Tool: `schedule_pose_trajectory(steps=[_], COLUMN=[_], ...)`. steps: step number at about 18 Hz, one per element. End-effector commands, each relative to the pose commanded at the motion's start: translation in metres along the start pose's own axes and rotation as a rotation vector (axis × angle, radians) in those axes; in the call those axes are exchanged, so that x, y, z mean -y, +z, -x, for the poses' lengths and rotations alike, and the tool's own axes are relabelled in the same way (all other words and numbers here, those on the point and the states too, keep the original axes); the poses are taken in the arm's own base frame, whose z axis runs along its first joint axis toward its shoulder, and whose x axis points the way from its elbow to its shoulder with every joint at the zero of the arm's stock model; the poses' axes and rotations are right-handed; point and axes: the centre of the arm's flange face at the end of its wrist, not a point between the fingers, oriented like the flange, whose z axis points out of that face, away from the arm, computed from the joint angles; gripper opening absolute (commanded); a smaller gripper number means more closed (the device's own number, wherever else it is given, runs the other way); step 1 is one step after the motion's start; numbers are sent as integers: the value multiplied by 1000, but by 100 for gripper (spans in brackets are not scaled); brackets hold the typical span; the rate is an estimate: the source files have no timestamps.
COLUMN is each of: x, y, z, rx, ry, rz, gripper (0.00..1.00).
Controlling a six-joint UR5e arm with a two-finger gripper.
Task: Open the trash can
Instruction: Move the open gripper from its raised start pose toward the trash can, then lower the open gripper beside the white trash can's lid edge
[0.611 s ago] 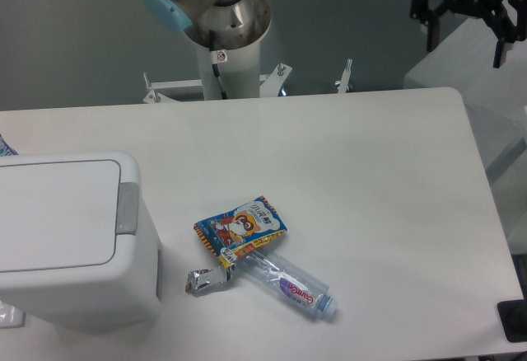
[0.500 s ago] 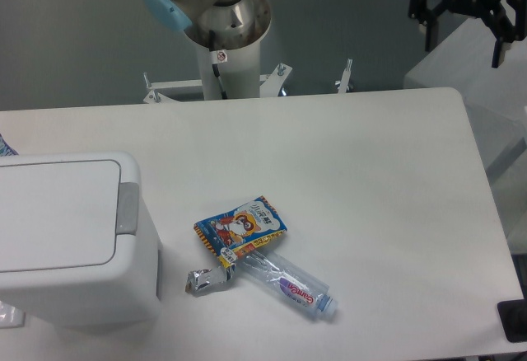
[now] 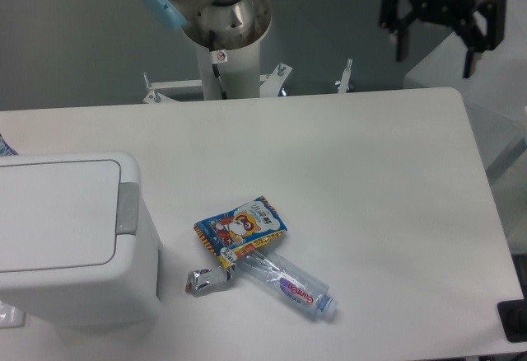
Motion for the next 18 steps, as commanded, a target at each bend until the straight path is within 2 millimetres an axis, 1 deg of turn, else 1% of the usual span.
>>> schedule_pose_trajectory(steps=[2,5,6,7,8,9,10,12,13,16,18], x=[20,50,56,61,72,86,96,109,120,140,154], y=[3,10,10,14,15,20,22,27,32,38,53], z=[-14,-37,-41,-45,-53,-64,-74,-89,-103,-129,-147], rx=[1,-13,-9,-11,-6,-9,-13,-36,-56,-89,-124], ry=[-67,-97,-129,-169,-201,-226,-261,-328,-323,-334,-415], rz=[-21,-48,-57,-64,-82,-99,-111,-114,-111,-109,-93], gripper=[100,100,100,100,100,100,100,100,100,100,100])
